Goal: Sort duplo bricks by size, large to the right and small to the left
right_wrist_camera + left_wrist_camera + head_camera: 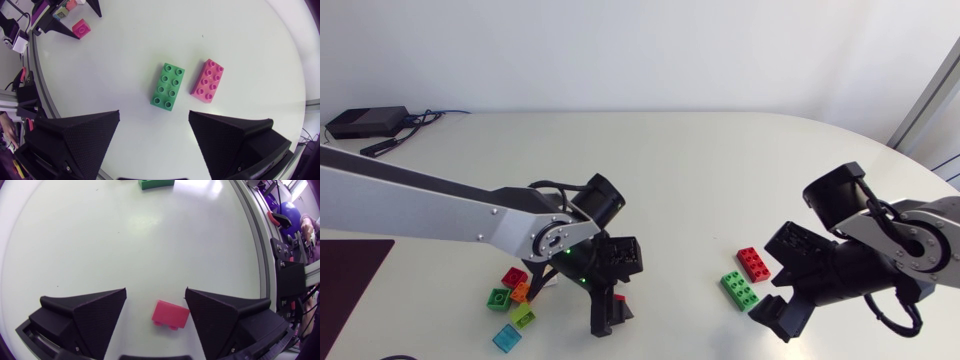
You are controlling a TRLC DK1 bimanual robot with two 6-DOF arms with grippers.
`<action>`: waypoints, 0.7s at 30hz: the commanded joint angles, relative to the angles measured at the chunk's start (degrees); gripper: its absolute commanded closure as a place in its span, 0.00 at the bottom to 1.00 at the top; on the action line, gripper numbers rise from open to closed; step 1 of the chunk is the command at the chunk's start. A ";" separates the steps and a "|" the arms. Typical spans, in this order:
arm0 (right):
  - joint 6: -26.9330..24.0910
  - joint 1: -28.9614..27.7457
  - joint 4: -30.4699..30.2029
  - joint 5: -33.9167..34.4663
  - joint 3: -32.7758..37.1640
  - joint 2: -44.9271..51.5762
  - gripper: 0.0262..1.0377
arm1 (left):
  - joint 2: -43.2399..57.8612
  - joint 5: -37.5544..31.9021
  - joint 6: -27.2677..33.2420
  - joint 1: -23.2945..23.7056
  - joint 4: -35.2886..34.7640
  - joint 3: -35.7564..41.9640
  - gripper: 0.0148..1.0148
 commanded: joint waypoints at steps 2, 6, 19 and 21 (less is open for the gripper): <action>-1.70 -0.98 -0.64 -1.01 -1.98 0.00 0.05 | 1.32 0.46 -0.59 0.21 -0.34 0.53 0.71; -1.79 -0.98 0.15 -1.28 -1.80 0.97 0.05 | -0.70 0.46 1.08 1.70 -3.68 -1.49 0.76; 1.46 3.42 8.24 1.01 1.27 10.81 0.05 | -11.60 -0.68 13.04 19.55 -9.22 -10.72 0.76; 2.07 3.94 10.96 2.94 1.36 13.45 0.05 | -11.95 -1.30 13.21 19.99 -9.22 -11.07 0.76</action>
